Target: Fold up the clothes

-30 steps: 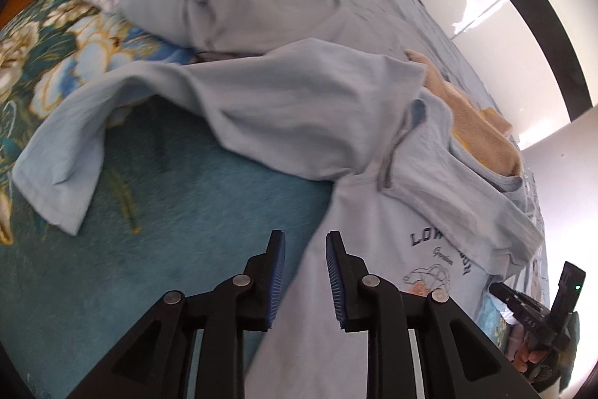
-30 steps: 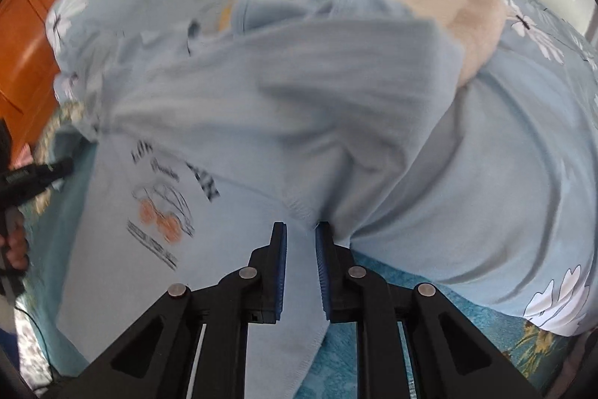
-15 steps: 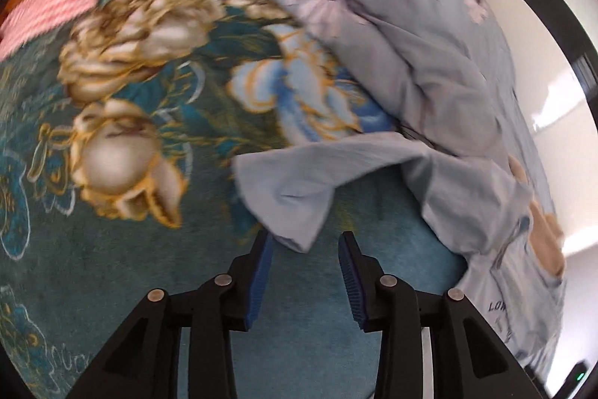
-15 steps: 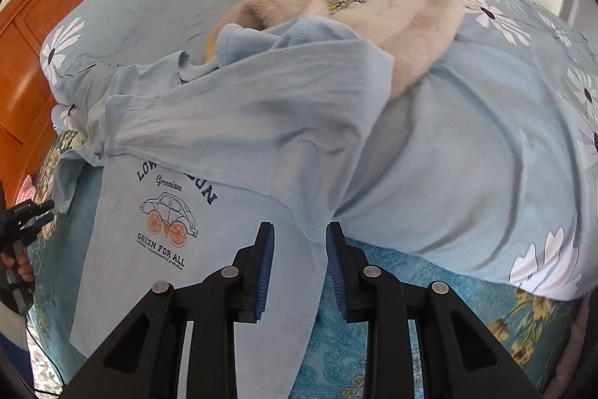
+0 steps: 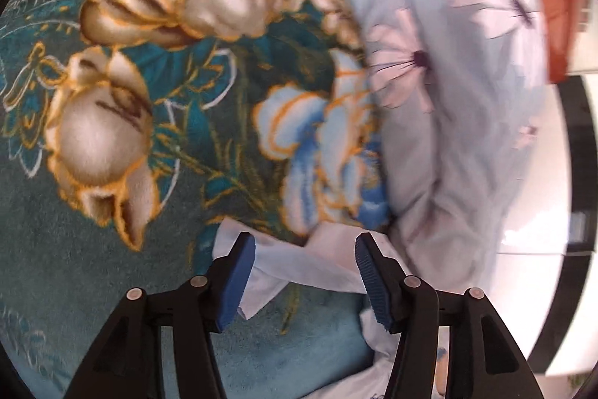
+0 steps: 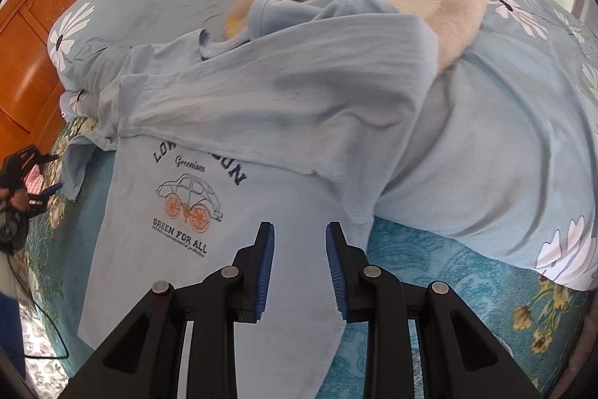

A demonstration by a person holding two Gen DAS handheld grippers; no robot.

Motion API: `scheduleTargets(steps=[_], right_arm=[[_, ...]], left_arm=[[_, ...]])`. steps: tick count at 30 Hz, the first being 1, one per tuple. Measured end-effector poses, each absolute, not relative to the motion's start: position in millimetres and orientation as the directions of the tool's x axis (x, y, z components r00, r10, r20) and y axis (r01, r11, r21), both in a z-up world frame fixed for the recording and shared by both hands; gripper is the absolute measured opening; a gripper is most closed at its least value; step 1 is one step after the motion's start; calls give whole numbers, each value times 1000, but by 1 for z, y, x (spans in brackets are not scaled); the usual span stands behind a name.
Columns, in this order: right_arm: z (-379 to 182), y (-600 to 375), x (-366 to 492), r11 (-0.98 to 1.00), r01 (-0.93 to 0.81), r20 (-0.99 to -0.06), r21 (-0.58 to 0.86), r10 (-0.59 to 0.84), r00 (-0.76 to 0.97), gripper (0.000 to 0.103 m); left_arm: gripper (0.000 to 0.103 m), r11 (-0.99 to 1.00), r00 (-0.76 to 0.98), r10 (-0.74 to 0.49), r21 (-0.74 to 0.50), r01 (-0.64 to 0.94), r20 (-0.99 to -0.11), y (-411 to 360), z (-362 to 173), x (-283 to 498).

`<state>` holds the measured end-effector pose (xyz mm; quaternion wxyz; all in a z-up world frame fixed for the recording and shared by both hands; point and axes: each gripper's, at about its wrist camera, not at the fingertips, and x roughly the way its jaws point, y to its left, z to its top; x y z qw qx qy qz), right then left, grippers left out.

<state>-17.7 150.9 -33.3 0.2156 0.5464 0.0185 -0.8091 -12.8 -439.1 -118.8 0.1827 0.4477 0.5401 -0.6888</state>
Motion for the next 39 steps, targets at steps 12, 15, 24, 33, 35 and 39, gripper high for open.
scheduleTargets(steps=[12, 15, 24, 33, 35, 39], right_arm=[[-43, 144, -11, -897, 391, -900, 206, -331, -284, 29], [-44, 147, -10, -900, 383, -899, 209, -331, -288, 29], [-45, 164, -7, -911, 341, -890, 234, -342, -301, 29], [-44, 179, -4, -915, 297, -876, 273, -364, -316, 29], [-44, 183, -4, -916, 293, -875, 273, -363, -321, 29], [-45, 191, -4, -922, 275, -877, 272, -355, -324, 29]], left_arm=[[5, -241, -494, 265, -553, 798, -828, -428, -149, 6], [3, -278, -544, 224, -588, 760, -809, -424, -139, 11], [3, -752, -778, 40, -531, 390, -627, -361, 2, -18], [2, -884, -774, 412, -416, -212, -481, -215, 71, -64], [2, -849, -714, 509, -418, -323, -481, -173, 69, -62], [2, -734, -541, 679, -465, -495, -496, -78, 66, -48]])
